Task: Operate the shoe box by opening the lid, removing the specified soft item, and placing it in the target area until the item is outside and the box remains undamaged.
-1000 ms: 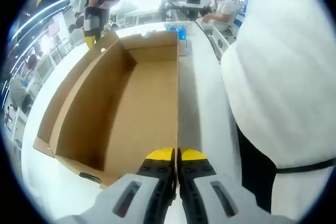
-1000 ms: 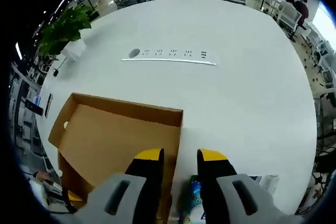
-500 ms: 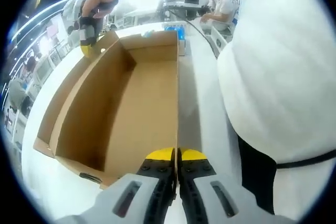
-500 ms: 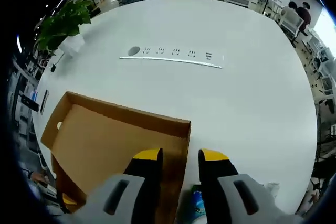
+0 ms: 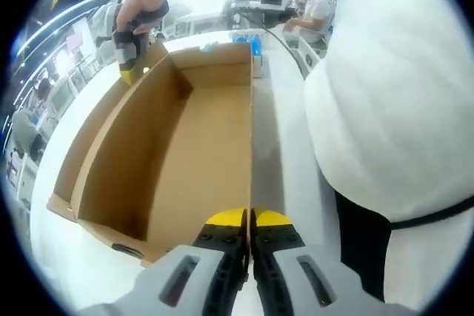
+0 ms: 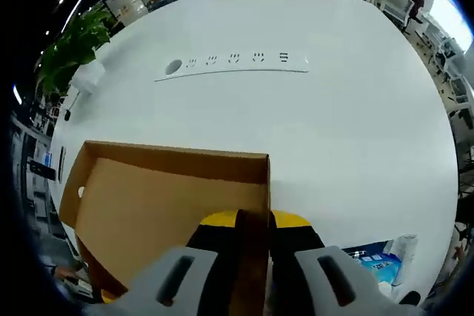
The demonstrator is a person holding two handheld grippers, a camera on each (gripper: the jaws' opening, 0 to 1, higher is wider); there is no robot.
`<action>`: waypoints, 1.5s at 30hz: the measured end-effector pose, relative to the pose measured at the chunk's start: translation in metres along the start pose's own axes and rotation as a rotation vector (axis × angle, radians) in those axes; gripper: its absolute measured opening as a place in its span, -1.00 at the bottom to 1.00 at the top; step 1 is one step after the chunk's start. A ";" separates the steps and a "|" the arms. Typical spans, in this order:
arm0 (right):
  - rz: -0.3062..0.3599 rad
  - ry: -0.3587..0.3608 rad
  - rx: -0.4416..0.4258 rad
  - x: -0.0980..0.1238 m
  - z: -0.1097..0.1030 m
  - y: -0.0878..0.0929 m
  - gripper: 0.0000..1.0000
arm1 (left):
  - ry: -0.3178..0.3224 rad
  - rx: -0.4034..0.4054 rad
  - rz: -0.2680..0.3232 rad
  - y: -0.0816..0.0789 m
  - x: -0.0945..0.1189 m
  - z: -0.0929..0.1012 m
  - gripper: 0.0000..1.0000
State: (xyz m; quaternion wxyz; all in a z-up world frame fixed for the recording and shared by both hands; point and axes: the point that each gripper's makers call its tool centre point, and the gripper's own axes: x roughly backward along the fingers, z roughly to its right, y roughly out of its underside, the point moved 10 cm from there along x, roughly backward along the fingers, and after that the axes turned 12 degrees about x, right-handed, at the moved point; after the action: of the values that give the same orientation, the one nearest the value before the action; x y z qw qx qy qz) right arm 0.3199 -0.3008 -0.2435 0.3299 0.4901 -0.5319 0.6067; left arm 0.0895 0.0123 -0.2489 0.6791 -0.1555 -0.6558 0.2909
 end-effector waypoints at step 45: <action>0.222 0.103 0.241 0.051 -0.018 0.013 -0.97 | -0.015 0.019 -0.015 0.001 -0.002 0.001 -0.98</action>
State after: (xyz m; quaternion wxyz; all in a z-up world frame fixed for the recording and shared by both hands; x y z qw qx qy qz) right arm 0.2879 -0.2929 -0.1990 0.2264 0.4327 -0.4886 0.7230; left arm 0.0885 0.0122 -0.2507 0.6779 -0.1419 -0.6591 0.2931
